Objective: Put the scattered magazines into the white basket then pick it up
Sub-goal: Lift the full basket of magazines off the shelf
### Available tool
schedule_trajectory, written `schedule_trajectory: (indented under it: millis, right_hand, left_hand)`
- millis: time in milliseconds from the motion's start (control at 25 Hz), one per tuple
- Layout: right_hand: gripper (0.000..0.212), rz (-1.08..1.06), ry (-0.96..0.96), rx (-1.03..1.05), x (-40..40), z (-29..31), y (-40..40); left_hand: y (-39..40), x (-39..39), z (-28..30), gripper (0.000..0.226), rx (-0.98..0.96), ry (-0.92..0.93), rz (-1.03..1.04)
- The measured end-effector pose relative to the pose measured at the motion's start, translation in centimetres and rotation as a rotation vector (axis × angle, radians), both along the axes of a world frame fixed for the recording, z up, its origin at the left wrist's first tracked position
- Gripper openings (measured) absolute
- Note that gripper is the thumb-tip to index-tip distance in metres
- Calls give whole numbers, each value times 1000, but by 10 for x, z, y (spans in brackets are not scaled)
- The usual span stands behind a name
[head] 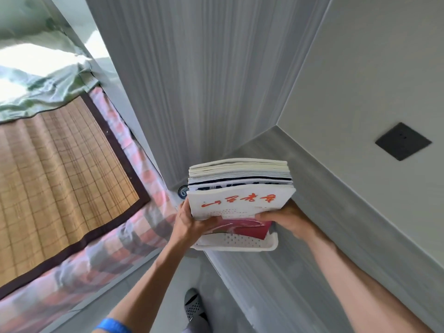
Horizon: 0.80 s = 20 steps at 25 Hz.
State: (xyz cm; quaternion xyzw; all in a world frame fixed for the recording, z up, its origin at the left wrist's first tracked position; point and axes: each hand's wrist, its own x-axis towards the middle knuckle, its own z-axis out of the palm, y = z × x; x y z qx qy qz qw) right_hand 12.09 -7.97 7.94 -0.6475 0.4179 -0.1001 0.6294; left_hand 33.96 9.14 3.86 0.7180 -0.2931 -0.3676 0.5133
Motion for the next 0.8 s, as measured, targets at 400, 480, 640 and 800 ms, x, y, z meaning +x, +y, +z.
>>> schedule_trajectory:
  millis: [400,480,640,800]
  right_hand:
    - [58,121,33,-11,82,-11,-47]
    - [56,123,36,-8,93,-14,-60]
    - [53,171,48,-33,122,-11,-93]
    - [45,229,38,-61,155,-7,-125]
  left_hand:
    - [-16,41,0,74,17,107,203]
    - [-25,44,2,77,50,90,243]
    - [-47,51,3,82,39,82,328]
    - [-71,54,0,88,47,91,452]
